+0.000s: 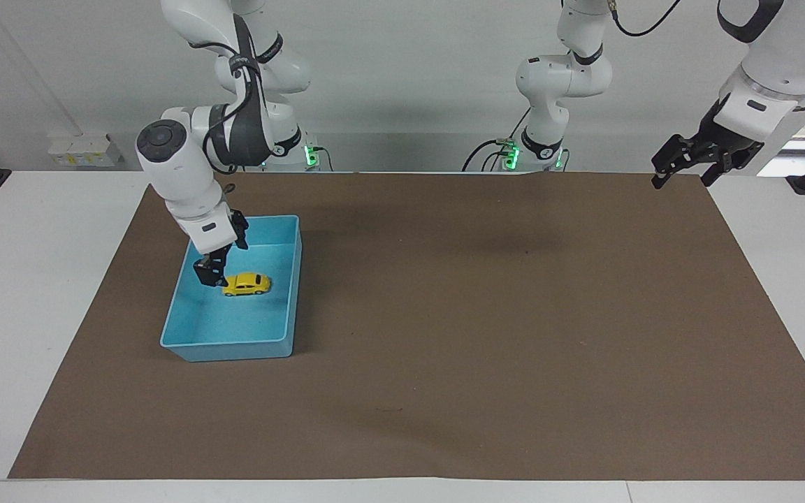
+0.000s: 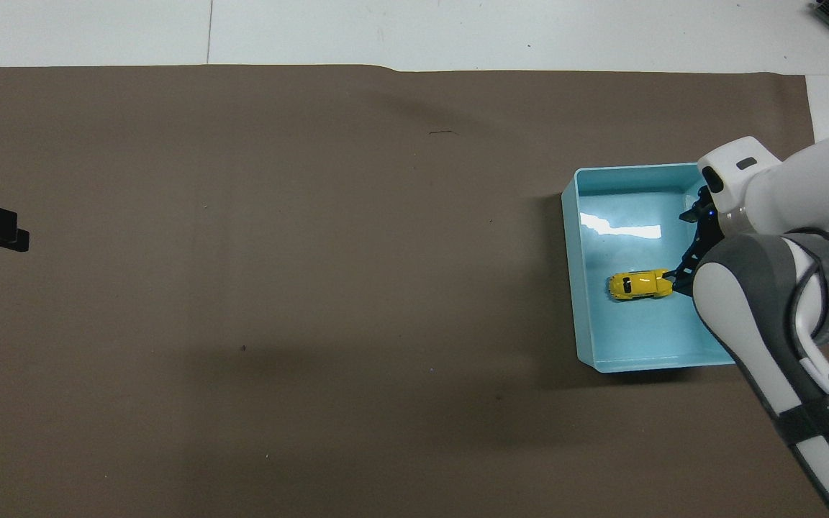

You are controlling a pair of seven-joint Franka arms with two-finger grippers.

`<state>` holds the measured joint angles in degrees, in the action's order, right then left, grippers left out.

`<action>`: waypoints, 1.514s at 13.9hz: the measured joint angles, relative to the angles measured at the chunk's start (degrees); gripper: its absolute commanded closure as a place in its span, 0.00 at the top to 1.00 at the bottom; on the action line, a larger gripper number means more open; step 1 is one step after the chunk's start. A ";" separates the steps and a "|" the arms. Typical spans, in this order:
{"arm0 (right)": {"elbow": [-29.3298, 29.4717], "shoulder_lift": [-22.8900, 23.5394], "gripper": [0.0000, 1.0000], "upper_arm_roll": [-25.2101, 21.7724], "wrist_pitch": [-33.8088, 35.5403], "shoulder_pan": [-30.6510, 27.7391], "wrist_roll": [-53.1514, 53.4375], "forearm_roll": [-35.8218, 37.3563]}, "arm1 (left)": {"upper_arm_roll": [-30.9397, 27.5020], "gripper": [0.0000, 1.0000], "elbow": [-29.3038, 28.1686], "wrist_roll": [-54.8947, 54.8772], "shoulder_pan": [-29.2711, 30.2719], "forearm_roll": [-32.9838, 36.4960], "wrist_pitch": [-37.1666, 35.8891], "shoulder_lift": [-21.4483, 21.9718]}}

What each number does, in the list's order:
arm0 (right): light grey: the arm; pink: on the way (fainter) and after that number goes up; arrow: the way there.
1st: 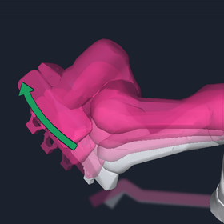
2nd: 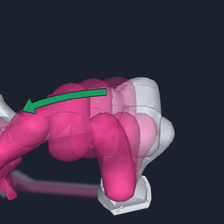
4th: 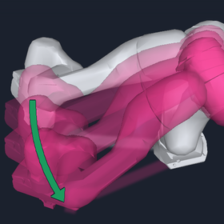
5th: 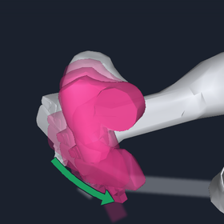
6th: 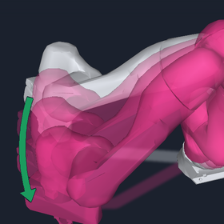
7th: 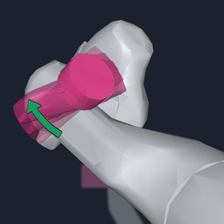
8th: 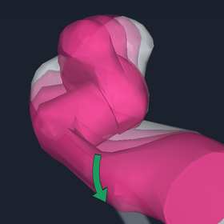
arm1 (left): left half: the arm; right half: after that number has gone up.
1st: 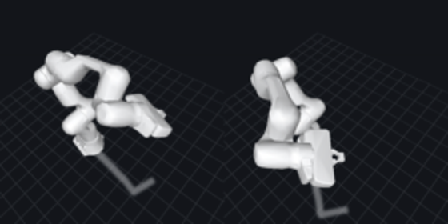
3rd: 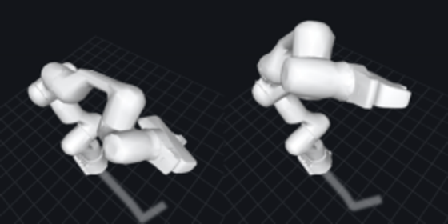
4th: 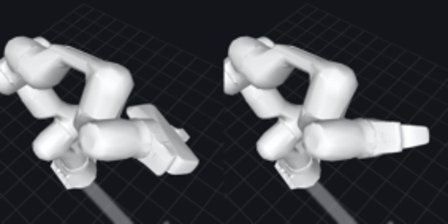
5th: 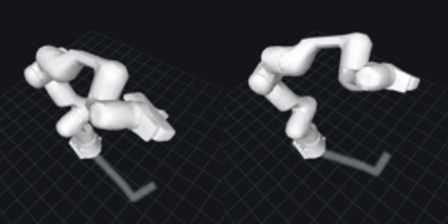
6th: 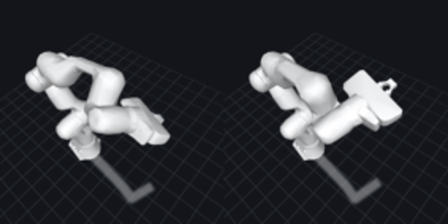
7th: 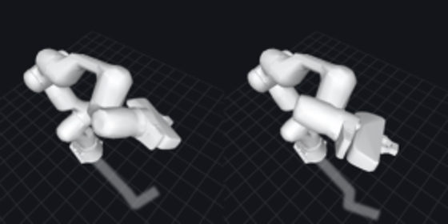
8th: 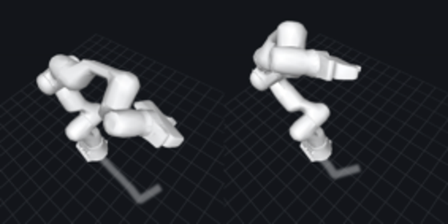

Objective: Wind up and store yellow beetle car

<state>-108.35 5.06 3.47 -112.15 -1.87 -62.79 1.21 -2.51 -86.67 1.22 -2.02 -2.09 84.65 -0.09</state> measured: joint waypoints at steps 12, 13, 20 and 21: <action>13.79 -1.93 1.00 0.11 13.07 0.02 52.45 -0.83 | 0.00 1.00 0.00 0.00 0.00 0.00 0.00 0.00; 14.42 -1.93 1.00 0.10 13.14 0.02 55.71 -2.24 | 0.00 1.00 0.00 0.00 0.00 0.00 0.00 0.00; 18.27 -1.95 1.00 -0.12 16.12 -0.01 61.57 -4.58 | 0.00 1.00 0.00 0.00 0.00 0.00 0.00 0.00; 18.27 -1.95 1.00 -0.13 16.73 -0.01 61.69 -4.58 | 0.00 1.00 0.00 0.00 0.00 0.00 0.00 0.00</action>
<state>-90.08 3.11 3.34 -95.41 -1.88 -1.10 -3.36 -2.51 -86.67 1.22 -2.02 -2.09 84.65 -0.09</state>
